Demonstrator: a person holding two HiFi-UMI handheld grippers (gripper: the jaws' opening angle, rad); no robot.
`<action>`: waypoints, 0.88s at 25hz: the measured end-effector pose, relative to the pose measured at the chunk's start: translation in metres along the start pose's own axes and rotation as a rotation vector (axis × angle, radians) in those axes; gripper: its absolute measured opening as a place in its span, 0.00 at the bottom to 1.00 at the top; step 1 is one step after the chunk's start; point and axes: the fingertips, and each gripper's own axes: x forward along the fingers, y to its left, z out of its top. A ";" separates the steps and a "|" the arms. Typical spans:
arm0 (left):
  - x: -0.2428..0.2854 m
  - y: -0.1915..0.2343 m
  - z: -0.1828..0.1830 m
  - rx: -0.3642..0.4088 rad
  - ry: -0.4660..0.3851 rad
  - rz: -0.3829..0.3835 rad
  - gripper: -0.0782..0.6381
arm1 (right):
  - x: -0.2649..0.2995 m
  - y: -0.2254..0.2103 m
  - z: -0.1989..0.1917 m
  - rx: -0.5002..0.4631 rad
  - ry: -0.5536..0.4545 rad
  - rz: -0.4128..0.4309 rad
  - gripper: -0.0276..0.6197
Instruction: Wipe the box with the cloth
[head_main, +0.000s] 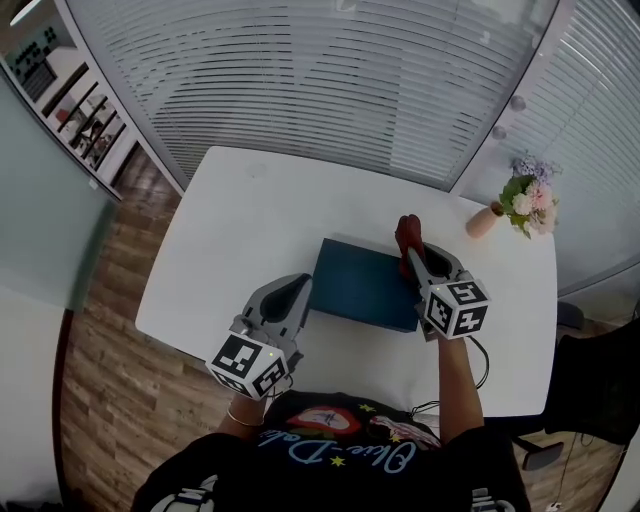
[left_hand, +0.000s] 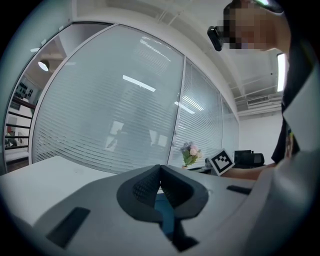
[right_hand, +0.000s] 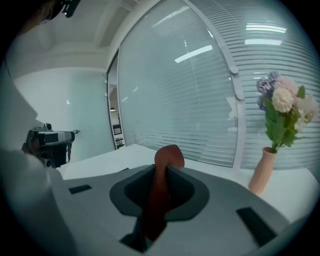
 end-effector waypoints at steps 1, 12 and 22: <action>-0.002 0.001 0.000 0.000 0.000 0.005 0.11 | 0.007 0.009 0.005 -0.027 -0.005 0.013 0.13; -0.029 0.019 0.004 -0.004 -0.015 0.072 0.11 | 0.081 0.124 -0.001 -0.267 0.112 0.248 0.13; -0.040 0.024 0.002 -0.017 -0.021 0.085 0.11 | 0.098 0.166 -0.048 -0.553 0.344 0.334 0.13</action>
